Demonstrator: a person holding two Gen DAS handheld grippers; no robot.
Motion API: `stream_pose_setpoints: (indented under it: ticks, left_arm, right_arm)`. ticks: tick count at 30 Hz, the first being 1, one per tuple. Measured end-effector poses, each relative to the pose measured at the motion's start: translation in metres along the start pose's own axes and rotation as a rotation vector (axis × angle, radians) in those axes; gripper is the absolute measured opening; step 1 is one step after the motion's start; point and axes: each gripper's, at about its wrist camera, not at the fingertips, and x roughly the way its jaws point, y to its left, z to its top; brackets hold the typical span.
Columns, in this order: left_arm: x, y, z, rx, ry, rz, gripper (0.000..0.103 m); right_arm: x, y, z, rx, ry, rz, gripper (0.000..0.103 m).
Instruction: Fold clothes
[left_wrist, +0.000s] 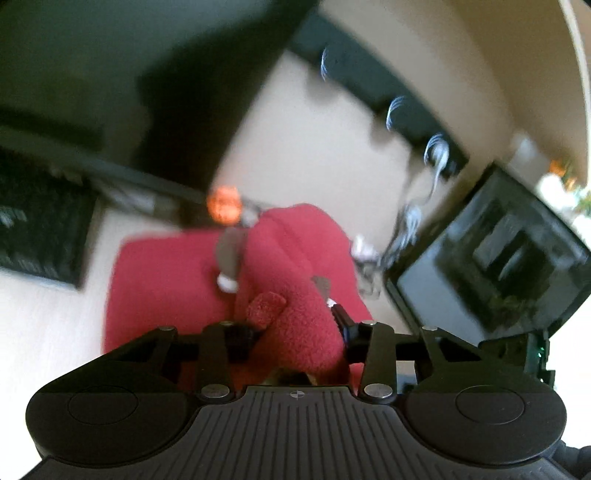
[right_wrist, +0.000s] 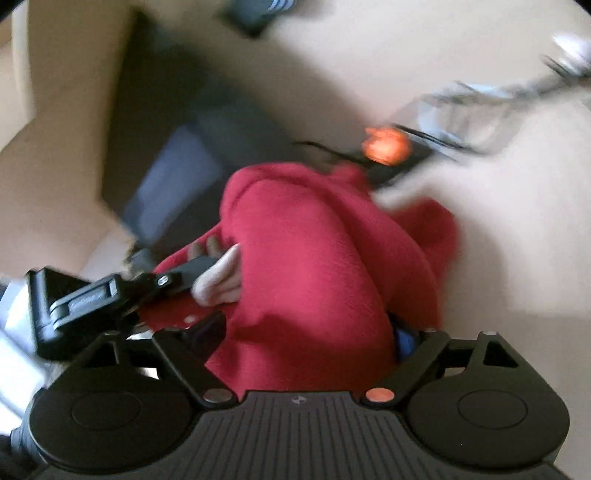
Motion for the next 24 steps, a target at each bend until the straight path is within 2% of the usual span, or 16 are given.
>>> stream_pose_setpoints:
  ticks: [4, 7, 9, 11, 13, 16, 18, 19, 20, 22, 24]
  left_arm:
    - [-0.031, 0.016, 0.0, 0.015, -0.074, 0.108, 0.051]
    - [-0.032, 0.047, -0.018, -0.07, -0.021, 0.252, 0.051]
    - [-0.034, 0.063, -0.028, -0.137, 0.006, 0.307, 0.053]
    - [-0.039, 0.061, -0.027, -0.142, -0.016, 0.278, 0.061]
    - [-0.042, 0.054, -0.023, -0.122, -0.044, 0.232, 0.074]
    - [-0.04, 0.036, -0.014, -0.041, -0.055, 0.204, 0.081]
    - [-0.038, 0.024, -0.01, 0.011, -0.057, 0.201, 0.088]
    - [-0.037, 0.02, -0.008, 0.03, -0.059, 0.2, 0.092]
    - [-0.035, 0.019, -0.007, 0.039, -0.057, 0.196, 0.093]
    - [-0.025, 0.017, -0.003, 0.043, -0.045, 0.196, 0.093]
    - [-0.007, 0.017, 0.0, 0.044, -0.026, 0.229, 0.093]
  right_arm:
    - [0.027, 0.049, 0.002, -0.254, 0.072, 0.058, 0.088]
    - [0.068, 0.06, -0.011, -0.343, 0.193, 0.03, 0.089]
    - [0.089, 0.06, -0.022, -0.378, 0.256, 0.0, 0.089]
    - [0.098, 0.063, -0.029, -0.429, 0.274, -0.026, 0.09]
    - [0.097, 0.063, -0.029, -0.447, 0.278, -0.026, 0.092]
    - [0.082, 0.064, -0.021, -0.447, 0.263, -0.034, 0.092]
    - [0.058, 0.07, -0.011, -0.468, 0.218, -0.045, 0.095]
    - [0.044, 0.071, -0.006, -0.482, 0.183, -0.053, 0.103]
    - [0.031, 0.073, 0.0, -0.497, 0.149, -0.068, 0.103]
    - [0.014, 0.072, 0.009, -0.54, 0.083, -0.16, 0.103]
    - [0.019, 0.063, 0.014, -0.578, 0.072, -0.273, 0.103]
